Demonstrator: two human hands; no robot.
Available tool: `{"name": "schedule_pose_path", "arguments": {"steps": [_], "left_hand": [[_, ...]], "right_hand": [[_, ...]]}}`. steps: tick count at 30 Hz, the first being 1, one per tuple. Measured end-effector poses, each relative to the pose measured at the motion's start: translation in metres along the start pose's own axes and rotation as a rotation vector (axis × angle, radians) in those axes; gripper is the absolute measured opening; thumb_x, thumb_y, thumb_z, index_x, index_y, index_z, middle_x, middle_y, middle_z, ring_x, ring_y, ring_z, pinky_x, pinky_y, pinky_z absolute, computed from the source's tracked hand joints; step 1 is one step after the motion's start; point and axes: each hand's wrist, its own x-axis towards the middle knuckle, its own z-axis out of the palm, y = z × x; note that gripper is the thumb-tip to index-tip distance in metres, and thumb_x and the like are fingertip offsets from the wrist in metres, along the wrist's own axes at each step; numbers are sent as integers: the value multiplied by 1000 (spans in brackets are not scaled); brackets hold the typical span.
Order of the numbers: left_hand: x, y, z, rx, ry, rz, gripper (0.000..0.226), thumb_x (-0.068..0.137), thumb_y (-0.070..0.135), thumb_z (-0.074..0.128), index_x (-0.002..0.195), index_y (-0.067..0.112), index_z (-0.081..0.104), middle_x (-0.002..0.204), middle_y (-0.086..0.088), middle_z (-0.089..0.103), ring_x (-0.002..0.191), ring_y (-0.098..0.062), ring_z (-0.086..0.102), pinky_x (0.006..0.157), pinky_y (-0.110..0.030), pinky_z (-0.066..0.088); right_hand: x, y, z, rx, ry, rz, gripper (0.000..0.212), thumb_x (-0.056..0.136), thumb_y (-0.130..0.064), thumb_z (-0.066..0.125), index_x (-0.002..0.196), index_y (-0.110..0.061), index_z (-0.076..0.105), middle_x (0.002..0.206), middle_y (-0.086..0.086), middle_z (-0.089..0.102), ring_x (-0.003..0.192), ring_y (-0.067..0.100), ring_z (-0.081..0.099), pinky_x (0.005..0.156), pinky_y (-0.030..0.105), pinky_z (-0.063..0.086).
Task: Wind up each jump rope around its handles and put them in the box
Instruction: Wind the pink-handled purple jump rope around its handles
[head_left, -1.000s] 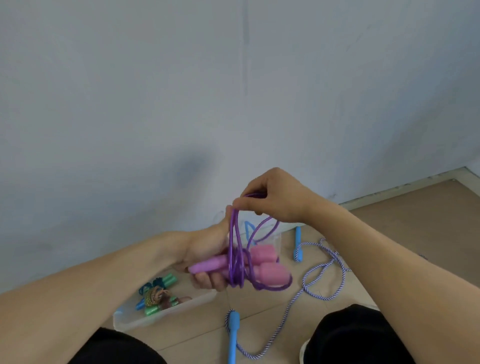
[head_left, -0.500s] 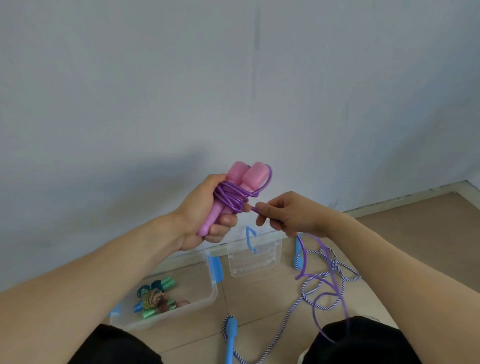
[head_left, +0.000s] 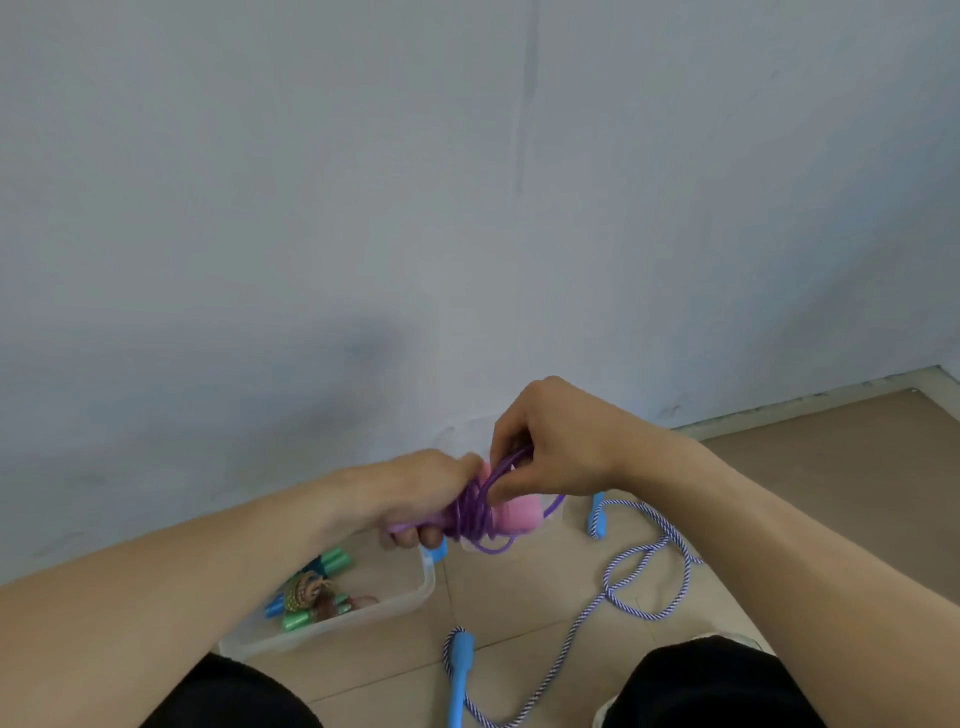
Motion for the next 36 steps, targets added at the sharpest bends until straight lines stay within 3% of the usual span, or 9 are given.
{"name": "schedule_pose_path", "arguments": {"steps": [5, 8, 10, 12, 15, 20, 29, 32, 36], "left_hand": [[-10, -6, -8, -27, -462, 59, 109, 68, 90, -14, 72, 11, 60, 55, -2, 41, 41, -10, 28, 38, -17, 22], [-15, -7, -10, -216, -701, 272, 97, 78, 87, 2, 68, 14, 65, 51, 1, 43, 37, -6, 32, 34, -17, 23], [-23, -2, -7, -348, -777, 401, 82, 84, 79, 35, 86, 4, 67, 48, 4, 44, 34, -4, 34, 32, -17, 23], [-26, 4, -4, -481, -721, 450, 78, 80, 71, 55, 102, -4, 55, 48, 0, 41, 33, -7, 32, 32, -16, 20], [-24, 7, -7, -666, -509, 539, 63, 84, 63, 41, 91, 4, 62, 49, -3, 39, 31, -8, 30, 35, -17, 16], [-14, 8, -23, -870, -121, 503, 62, 92, 60, 35, 96, 6, 63, 53, -5, 39, 33, -11, 25, 42, -20, 13], [4, 6, -19, -797, 292, 282, 60, 91, 63, 47, 87, 6, 67, 61, -12, 57, 38, -16, 37, 37, -17, 25], [7, 9, -18, -971, 259, 330, 58, 92, 62, 46, 87, 8, 65, 62, -12, 56, 38, -16, 37, 36, -17, 27], [2, 7, -29, -1168, 18, 421, 52, 94, 60, 41, 79, 12, 57, 59, -8, 49, 36, -12, 28, 38, -16, 19]], "right_hand": [[-2, -1, -2, 144, 75, 79, 42, 40, -37, 99, 61, -16, 68, 51, -6, 61, 44, 4, 48, 45, 20, 39], [-2, 11, -3, 298, 94, 128, 37, 49, -29, 97, 57, -18, 62, 49, -8, 52, 46, 5, 40, 47, 21, 33], [-1, 20, -3, 435, 100, 118, 27, 66, -15, 89, 58, -17, 63, 51, -4, 55, 50, 6, 42, 49, 21, 34], [0, 26, -6, 539, 113, 139, 22, 81, -5, 76, 63, -14, 66, 58, 0, 60, 55, 8, 50, 50, 20, 40], [-3, 33, -8, 461, 153, 246, 27, 88, 10, 59, 70, -10, 62, 62, 1, 58, 55, 7, 55, 57, 25, 49], [-1, 33, 3, 344, 125, 322, 35, 97, -42, 54, 77, -21, 74, 56, -5, 62, 55, 16, 45, 56, 27, 40], [4, 10, 9, 76, -16, 346, 33, 102, -26, 41, 103, -14, 72, 81, 4, 66, 76, 20, 61, 67, 29, 47], [10, -1, 15, -31, -1, 387, 33, 103, -21, 39, 106, -6, 68, 100, 10, 65, 90, 26, 62, 80, 36, 52], [11, -2, 11, 3, -91, 464, 30, 102, -24, 44, 115, -7, 66, 90, 7, 56, 71, 20, 51, 60, 25, 38]]}}
